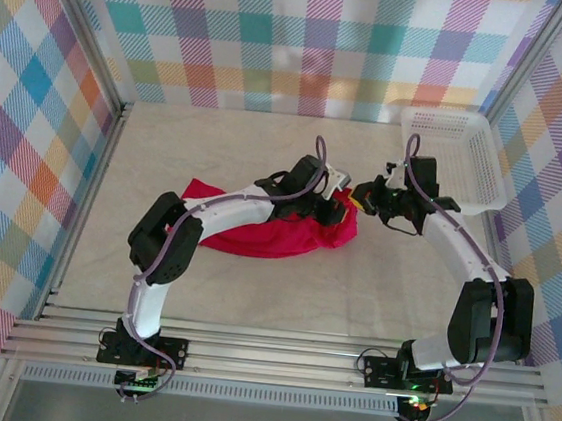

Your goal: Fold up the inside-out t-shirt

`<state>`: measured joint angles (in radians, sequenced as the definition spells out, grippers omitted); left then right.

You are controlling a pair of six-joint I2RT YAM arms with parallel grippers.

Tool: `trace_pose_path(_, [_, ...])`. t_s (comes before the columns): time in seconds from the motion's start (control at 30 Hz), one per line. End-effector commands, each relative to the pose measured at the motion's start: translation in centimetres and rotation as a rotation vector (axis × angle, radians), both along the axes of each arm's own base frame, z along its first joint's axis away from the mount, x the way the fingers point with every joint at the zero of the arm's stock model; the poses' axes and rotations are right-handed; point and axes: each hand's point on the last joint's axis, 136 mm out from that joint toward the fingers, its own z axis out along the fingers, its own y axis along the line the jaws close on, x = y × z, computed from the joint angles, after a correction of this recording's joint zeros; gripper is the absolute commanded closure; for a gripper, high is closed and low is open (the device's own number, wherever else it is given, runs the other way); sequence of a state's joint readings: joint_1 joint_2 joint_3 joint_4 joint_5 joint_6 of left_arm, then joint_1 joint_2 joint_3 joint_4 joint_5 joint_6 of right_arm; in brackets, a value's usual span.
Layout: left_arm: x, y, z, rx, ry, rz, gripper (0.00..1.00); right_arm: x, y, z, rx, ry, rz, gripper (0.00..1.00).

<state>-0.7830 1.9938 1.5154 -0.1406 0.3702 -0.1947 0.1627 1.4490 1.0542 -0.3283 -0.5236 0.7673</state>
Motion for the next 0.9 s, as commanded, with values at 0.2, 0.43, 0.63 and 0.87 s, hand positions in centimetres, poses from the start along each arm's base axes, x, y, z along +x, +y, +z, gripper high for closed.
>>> trace_pose_path(0.2, [-4.6,3.8,9.2,0.005,-0.080,-0.080,1.00,-0.8,-3.5,-1.3,-0.250,0.008,-0.035,0.97])
trace_pose_path(0.43, [-5.6,3.8,8.1,-0.015,-0.039,-0.107,1.00,-2.8,-3.2,-0.1,-0.214,-0.007,-0.027,0.55])
trace_pose_path(0.63, [-5.6,3.2,6.8,-0.032,0.007,-0.112,1.00,-4.6,-2.4,1.6,-0.129,-0.027,-0.013,0.45])
trace_pose_path(0.87, [-4.9,3.2,6.0,-0.049,0.048,-0.089,1.00,-5.5,-0.4,1.5,0.039,-0.028,0.006,0.47])
